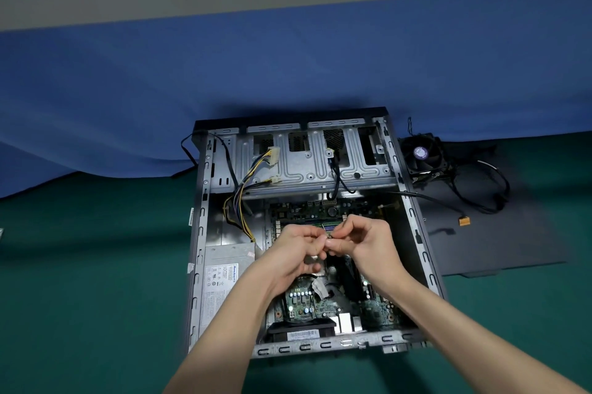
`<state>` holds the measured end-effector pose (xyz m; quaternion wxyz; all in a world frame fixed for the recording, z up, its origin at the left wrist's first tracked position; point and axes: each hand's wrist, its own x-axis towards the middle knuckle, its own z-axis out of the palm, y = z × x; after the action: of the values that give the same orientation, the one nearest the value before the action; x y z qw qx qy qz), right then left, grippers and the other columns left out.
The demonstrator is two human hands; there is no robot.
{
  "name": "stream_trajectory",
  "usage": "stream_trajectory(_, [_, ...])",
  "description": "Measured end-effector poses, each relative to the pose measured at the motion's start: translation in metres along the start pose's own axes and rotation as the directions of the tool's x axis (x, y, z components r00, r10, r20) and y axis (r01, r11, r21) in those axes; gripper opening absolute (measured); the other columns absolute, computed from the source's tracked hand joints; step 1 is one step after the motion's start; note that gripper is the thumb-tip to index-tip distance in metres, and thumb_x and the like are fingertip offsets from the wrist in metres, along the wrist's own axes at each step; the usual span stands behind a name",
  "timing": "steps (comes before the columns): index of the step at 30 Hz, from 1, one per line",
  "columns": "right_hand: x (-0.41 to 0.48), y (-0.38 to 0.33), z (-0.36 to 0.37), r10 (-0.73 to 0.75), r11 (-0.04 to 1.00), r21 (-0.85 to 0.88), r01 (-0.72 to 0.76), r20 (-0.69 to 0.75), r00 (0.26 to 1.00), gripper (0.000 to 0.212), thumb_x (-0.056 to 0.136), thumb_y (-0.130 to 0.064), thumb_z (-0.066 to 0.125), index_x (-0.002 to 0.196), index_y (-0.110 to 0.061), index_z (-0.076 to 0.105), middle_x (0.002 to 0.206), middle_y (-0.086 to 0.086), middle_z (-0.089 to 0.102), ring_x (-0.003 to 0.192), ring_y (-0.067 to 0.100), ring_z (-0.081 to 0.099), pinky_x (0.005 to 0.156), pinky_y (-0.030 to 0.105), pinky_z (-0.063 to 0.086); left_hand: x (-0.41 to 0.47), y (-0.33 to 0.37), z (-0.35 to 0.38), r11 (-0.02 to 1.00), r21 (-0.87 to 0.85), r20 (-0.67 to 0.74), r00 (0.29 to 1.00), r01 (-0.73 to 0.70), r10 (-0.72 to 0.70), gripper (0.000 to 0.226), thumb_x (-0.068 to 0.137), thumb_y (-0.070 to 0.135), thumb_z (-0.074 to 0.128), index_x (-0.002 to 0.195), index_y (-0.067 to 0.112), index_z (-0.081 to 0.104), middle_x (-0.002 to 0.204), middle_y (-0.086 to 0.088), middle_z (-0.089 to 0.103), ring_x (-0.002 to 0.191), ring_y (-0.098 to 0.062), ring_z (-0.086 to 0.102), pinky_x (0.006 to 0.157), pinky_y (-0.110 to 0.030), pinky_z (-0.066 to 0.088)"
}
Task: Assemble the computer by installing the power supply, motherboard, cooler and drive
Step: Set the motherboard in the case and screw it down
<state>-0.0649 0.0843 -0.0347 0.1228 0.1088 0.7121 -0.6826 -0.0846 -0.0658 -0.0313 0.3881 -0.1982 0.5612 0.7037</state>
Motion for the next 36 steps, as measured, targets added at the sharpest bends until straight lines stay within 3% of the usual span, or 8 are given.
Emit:
stream_trajectory(7, [0.001, -0.002, -0.001, -0.121, 0.967, -0.221, 0.127, 0.042, 0.992, 0.008, 0.077, -0.004, 0.077, 0.084, -0.007, 0.074, 0.075, 0.003, 0.072, 0.069, 0.015, 0.069, 0.067, 0.026, 0.056, -0.001, 0.005, -0.002, 0.999, 0.036, 0.018, 0.999, 0.032, -0.032, 0.009, 0.092, -0.005, 0.053, 0.089, 0.001, 0.059, 0.068, -0.008, 0.056, 0.056, -0.011, 0.05, 0.054, -0.023, 0.042])
stream_trajectory(15, [0.003, -0.01, -0.013, -0.388, 0.667, -0.565, 0.486, 0.294, 0.874, 0.013, 0.083, -0.01, 0.074, 0.094, -0.003, 0.076, 0.085, 0.003, 0.072, 0.078, 0.015, 0.067, 0.077, 0.031, 0.055, 0.003, 0.001, -0.007, 0.998, 0.025, 0.034, 0.997, 0.061, -0.062, 0.019, 0.09, -0.009, 0.051, 0.075, 0.0, 0.058, 0.064, -0.01, 0.05, 0.05, -0.014, 0.05, 0.051, -0.023, 0.039])
stream_trajectory(22, [0.004, -0.013, -0.015, -0.355, 0.59, -0.605, 0.535, 0.4, 0.845, 0.017, 0.085, -0.013, 0.072, 0.099, -0.003, 0.074, 0.089, 0.005, 0.073, 0.078, 0.015, 0.067, 0.077, 0.026, 0.054, 0.006, -0.004, -0.009, 0.997, 0.033, 0.031, 0.997, 0.071, -0.072, 0.02, 0.09, -0.011, 0.049, 0.074, -0.002, 0.058, 0.063, -0.01, 0.052, 0.052, -0.014, 0.05, 0.052, -0.023, 0.039])
stream_trajectory(27, [0.005, -0.009, -0.016, -0.221, 0.73, -0.583, 0.357, 0.293, 0.93, 0.012, 0.084, -0.014, 0.073, 0.093, -0.006, 0.075, 0.079, -0.003, 0.069, 0.069, 0.007, 0.061, 0.068, 0.013, 0.047, 0.009, -0.009, -0.008, 0.977, 0.211, -0.077, 0.996, -0.031, 0.048, 0.013, 0.093, 0.006, 0.057, 0.081, 0.006, 0.063, 0.068, -0.006, 0.057, 0.06, -0.012, 0.053, 0.056, -0.022, 0.044])
stream_trajectory(29, [0.005, -0.006, -0.019, -0.167, 0.792, -0.55, 0.266, 0.225, 0.96, 0.007, 0.083, -0.01, 0.074, 0.089, -0.007, 0.074, 0.073, -0.005, 0.067, 0.065, 0.005, 0.06, 0.066, 0.012, 0.047, 0.01, -0.017, -0.007, 0.777, 0.627, -0.151, 0.97, -0.056, 0.192, 0.018, 0.091, 0.032, 0.06, 0.088, 0.014, 0.06, 0.085, -0.002, 0.06, 0.079, -0.014, 0.058, 0.078, -0.031, 0.05])
stream_trajectory(32, [0.005, -0.002, -0.022, -0.093, 0.844, -0.514, 0.152, 0.138, 0.986, 0.004, 0.082, -0.008, 0.074, 0.086, -0.007, 0.073, 0.069, -0.003, 0.066, 0.066, 0.014, 0.065, 0.065, 0.019, 0.052, 0.008, -0.03, -0.002, 0.187, 0.976, -0.136, 0.982, 0.11, 0.129, 0.058, 0.074, 0.063, 0.062, 0.106, 0.015, 0.053, 0.11, -0.003, 0.055, 0.107, -0.024, 0.052, 0.093, -0.039, 0.044])
stream_trajectory(33, [0.004, -0.001, -0.022, -0.079, 0.853, -0.506, 0.127, 0.115, 0.99, 0.004, 0.082, -0.008, 0.074, 0.086, -0.007, 0.073, 0.068, -0.001, 0.067, 0.068, 0.019, 0.067, 0.067, 0.023, 0.055, 0.008, -0.034, 0.001, 0.126, 0.982, -0.148, 0.988, 0.142, 0.037, 0.064, 0.071, 0.063, 0.065, 0.11, 0.014, 0.051, 0.113, -0.003, 0.053, 0.11, -0.025, 0.052, 0.092, -0.038, 0.043])
stream_trajectory(36, [0.003, 0.002, -0.023, -0.06, 0.878, -0.47, 0.086, 0.069, 0.996, 0.006, 0.081, -0.006, 0.075, 0.085, -0.002, 0.073, 0.069, 0.006, 0.068, 0.07, 0.026, 0.069, 0.07, 0.03, 0.058, 0.009, -0.048, 0.007, 0.172, 0.972, -0.143, 0.985, 0.158, -0.097, 0.048, 0.079, 0.034, 0.075, 0.112, 0.011, 0.049, 0.121, -0.006, 0.049, 0.107, -0.025, 0.05, 0.088, -0.034, 0.041])
